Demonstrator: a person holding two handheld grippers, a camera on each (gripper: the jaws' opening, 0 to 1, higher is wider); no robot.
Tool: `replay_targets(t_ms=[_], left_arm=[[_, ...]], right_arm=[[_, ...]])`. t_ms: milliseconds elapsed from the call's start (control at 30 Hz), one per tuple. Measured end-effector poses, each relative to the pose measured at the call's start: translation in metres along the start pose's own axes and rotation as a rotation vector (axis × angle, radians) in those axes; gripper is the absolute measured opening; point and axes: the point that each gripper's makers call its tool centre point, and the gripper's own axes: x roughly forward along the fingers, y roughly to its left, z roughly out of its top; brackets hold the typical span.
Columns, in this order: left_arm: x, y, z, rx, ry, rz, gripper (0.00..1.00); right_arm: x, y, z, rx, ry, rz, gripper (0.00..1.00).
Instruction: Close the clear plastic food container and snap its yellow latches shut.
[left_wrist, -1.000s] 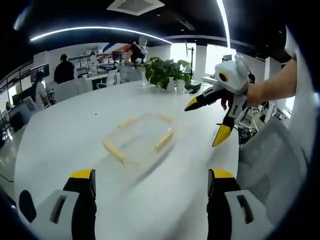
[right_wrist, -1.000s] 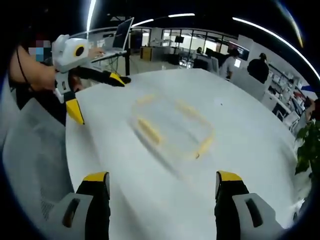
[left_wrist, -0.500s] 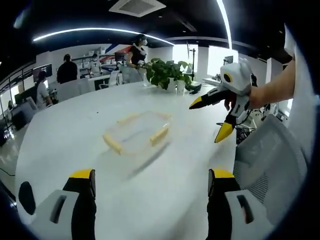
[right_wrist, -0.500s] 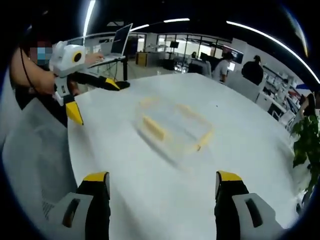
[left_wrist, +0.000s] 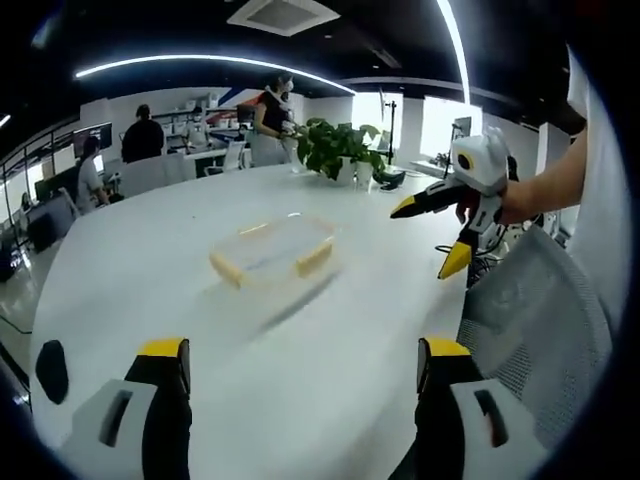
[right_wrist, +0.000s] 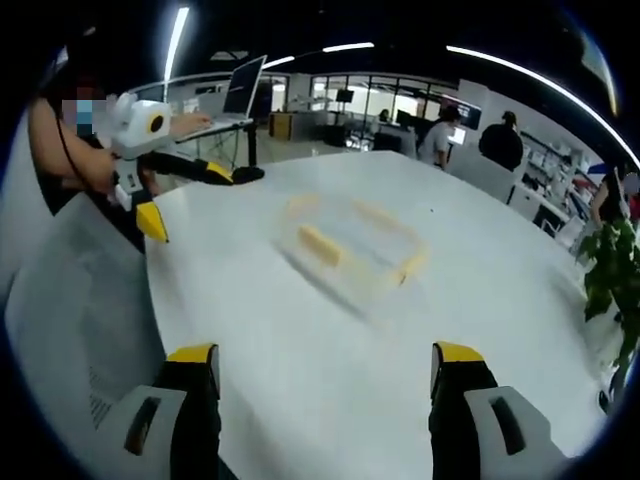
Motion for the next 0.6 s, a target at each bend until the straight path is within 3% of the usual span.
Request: replay_targets(t_ms=[100, 600], left_arm=[[-0.0039, -0.0029, 0.0016, -0.021, -0.027, -0.001, 0.95], [-0.0116, -0.0028, 0.0044, -0.036, -0.049, 0.016, 0.96]], right_arm=[[-0.0058, 0.0014, -0.0026, -0.005, -0.007, -0.011, 0.88], [-0.0094, 0.0008, -0.0081, 0.032, -0.031, -0.033, 0.88]])
